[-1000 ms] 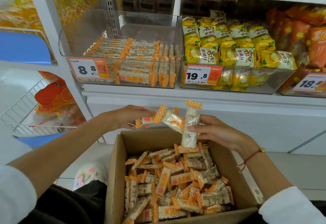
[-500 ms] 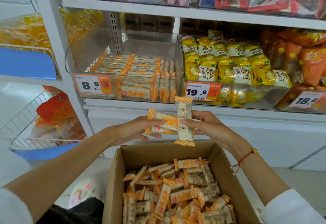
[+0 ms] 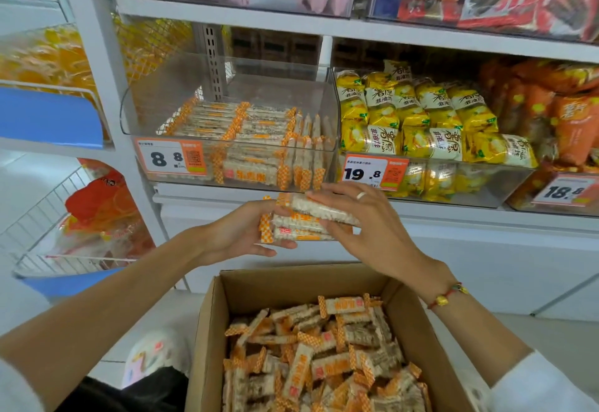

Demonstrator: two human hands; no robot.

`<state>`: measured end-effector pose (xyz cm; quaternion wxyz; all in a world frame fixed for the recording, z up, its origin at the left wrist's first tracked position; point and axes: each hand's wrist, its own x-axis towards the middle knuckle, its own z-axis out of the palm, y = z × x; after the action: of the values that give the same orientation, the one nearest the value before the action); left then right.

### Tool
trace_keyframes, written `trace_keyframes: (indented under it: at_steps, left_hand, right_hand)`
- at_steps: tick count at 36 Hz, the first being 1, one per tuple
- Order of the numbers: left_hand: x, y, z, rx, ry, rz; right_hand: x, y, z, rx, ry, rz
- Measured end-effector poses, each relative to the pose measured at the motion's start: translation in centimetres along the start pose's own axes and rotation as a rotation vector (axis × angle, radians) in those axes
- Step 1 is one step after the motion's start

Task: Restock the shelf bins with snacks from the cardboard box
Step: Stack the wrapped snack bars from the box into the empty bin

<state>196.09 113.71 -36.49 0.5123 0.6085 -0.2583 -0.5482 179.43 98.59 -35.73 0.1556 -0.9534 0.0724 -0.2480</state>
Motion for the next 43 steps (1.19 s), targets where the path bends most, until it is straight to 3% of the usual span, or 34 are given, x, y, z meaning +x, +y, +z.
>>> trace_keyframes:
  at_steps: [4, 8, 12, 18, 23, 27, 31, 36, 38, 43]
  left_hand:
    - [-0.4, 0.3, 0.0, -0.075, -0.061, -0.003]
    - [-0.8, 0.7, 0.2, -0.063, -0.09, -0.018]
    - [-1.5, 1.5, 0.6, 0.265, 0.051, 0.089]
    - [-3.5, 3.1, -1.2, 0.527, 0.224, 0.35]
    - [-4.7, 4.6, -3.4, 0.533, 0.294, 0.53]
    - [-5.1, 5.6, -5.6, 0.483, 0.387, 0.678]
    - [-4.8, 6.0, -8.1, 0.445, 0.644, 0.771]
    - [-3.8, 6.3, -12.3, 0.545, 1.434, 0.893]
    - [-3.1, 6.4, -14.1, 0.576, 1.508, 0.863]
    - [-0.7, 6.6, -16.9, 0.728, 1.437, 0.9]
  right_hand:
    - [-0.6, -0.4, -0.5, 0.126, -0.228, 0.001]
    - [-0.4, -0.7, -0.7, 0.076, -0.225, 0.012]
    - [0.5, -1.7, -1.5, 0.129, -0.264, 0.0]
    - [3.5, -3.4, -3.7, 0.299, -0.377, 0.124]
    - [8.1, -4.3, -5.1, 0.374, -0.608, 0.105]
    - [11.4, -5.6, -5.1, 0.463, -0.655, 0.061]
    - [14.5, -6.1, -3.9, 0.468, -0.569, 0.052]
    - [18.9, -4.2, -1.0, 0.474, -0.385, 0.115]
    - [21.3, -2.7, 0.7, 0.424, -0.322, 0.134]
    - [27.8, 0.8, 5.9, 0.097, -0.298, 0.145]
